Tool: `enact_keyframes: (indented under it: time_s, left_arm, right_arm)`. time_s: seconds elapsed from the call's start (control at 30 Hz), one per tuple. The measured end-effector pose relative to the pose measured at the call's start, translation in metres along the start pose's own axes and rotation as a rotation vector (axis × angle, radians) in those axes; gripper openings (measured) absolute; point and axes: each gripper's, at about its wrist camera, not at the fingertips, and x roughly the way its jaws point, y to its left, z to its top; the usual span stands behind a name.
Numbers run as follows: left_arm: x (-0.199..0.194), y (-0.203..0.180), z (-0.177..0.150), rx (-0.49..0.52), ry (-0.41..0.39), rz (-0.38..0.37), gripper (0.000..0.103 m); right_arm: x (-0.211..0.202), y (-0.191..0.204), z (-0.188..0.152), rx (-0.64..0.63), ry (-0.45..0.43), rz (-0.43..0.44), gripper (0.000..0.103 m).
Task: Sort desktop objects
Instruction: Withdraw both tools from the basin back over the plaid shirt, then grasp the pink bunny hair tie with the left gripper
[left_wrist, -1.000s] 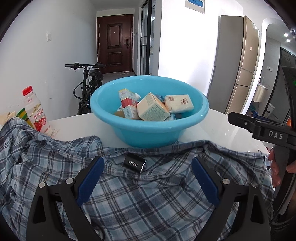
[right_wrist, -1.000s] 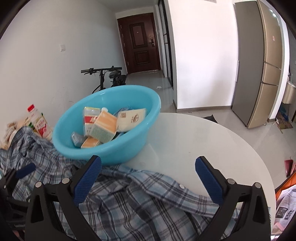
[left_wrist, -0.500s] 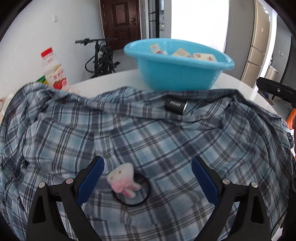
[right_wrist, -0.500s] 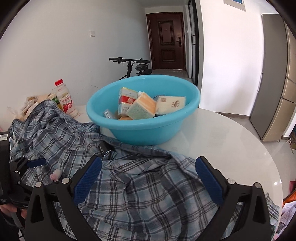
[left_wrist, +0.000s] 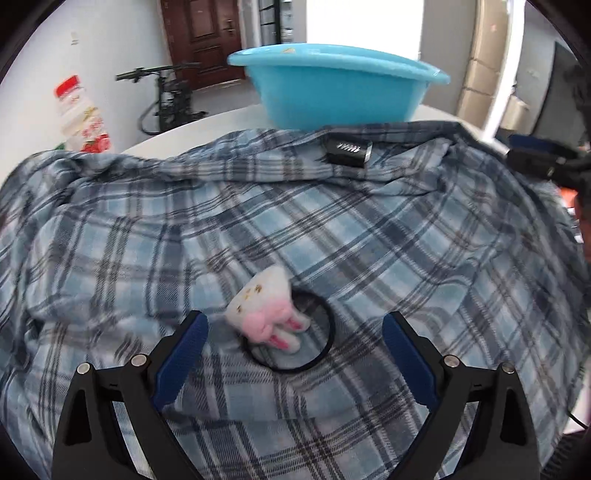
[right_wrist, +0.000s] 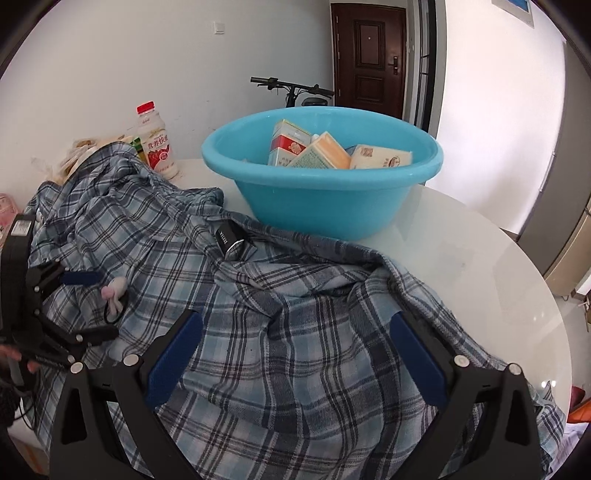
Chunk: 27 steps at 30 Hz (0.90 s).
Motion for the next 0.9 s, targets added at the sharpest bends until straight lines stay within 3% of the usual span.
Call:
enact_keyframes:
  time_s: [0.1, 0.3, 0.37, 0.4, 0.47, 0.53, 0.63, 0.9]
  left_arm:
    - [0.006, 0.008, 0.005, -0.006, 0.027, 0.016, 0.097]
    - [0.014, 0.026, 0.003, -0.103, 0.036, -0.082, 0.097]
    - [0.017, 0.028, 0.003, -0.115, 0.036, -0.069, 0.087]
    - [0.019, 0.029, 0.004, -0.124, 0.044, -0.067, 0.075]
    - [0.020, 0.033, 0.005, -0.135, 0.042, -0.069, 0.065]
    - [0.019, 0.036, 0.006, -0.140, 0.046, -0.059, 0.045]
    - [0.011, 0.043, 0.005, -0.187, 0.020, -0.101, 0.039]
    - [0.003, 0.036, 0.004, -0.152, 0.017, -0.082, 0.039]
  right_arm:
    - [0.002, -0.001, -0.001, 0.004, 0.011, -0.001, 0.101]
    - [0.004, 0.000, -0.003, 0.001, 0.038, 0.032, 0.101]
    - [0.005, 0.003, -0.002, -0.013, 0.039, 0.021, 0.101]
    - [0.006, 0.004, -0.001, -0.019, 0.041, 0.018, 0.101]
    - [0.007, 0.006, 0.002, -0.027, 0.043, 0.016, 0.101]
    - [0.006, 0.008, 0.004, -0.036, 0.036, 0.015, 0.101]
    - [0.005, 0.012, 0.005, -0.062, 0.026, 0.000, 0.101]
    - [0.014, 0.029, 0.005, -0.126, 0.047, 0.018, 0.101]
